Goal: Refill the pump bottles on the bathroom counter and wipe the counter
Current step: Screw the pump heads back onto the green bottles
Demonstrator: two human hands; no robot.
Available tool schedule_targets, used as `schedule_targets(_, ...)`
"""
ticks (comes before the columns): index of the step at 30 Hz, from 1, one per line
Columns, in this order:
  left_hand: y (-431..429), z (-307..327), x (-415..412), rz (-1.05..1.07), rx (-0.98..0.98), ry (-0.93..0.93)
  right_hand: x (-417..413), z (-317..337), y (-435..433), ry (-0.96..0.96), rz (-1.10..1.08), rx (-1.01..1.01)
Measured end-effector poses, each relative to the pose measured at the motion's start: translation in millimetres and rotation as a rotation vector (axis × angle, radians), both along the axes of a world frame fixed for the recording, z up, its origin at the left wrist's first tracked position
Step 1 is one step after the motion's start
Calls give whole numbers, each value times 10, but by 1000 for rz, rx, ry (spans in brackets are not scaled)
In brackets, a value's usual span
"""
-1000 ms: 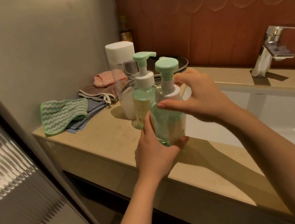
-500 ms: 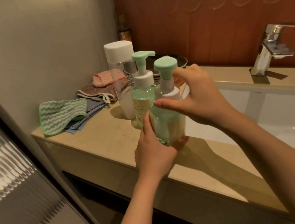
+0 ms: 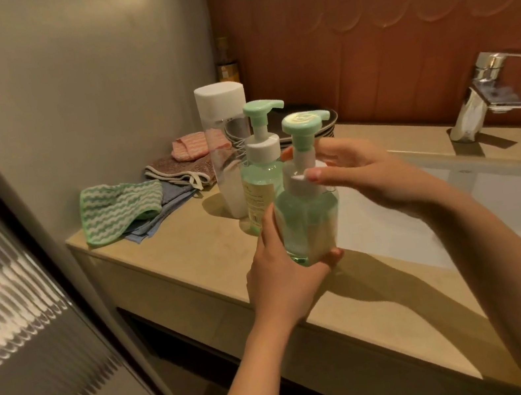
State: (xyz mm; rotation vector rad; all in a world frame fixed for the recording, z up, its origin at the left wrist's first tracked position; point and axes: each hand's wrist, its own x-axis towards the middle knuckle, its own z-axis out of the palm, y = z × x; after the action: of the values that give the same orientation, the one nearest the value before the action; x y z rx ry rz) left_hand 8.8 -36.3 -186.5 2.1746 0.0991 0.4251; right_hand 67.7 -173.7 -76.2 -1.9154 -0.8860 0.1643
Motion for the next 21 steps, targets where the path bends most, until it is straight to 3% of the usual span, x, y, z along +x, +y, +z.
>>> schedule_targets(4,4,-8,-6,2,12,-6,30,32,14,-97,-81,21)
schedule_targets(10,-27,-13,-3,29,-13,-16,-94,-16,151,-307,-425,79)
schedule_targets(14,-30,2,-17,33,-49,-13,-116,-138,270,-423,-633,-75)
schedule_targets(16,-26,9,-23,30,-37,-16,-77,-114,228,-402,-532,-101)
schedule_targets(19,-20,4,-15,22,-13,-12,21,-20,86,-70,-110,-11)
schedule_targets(21,-16,4,-14,17,1,-11,96,14,10,13,27,-48)
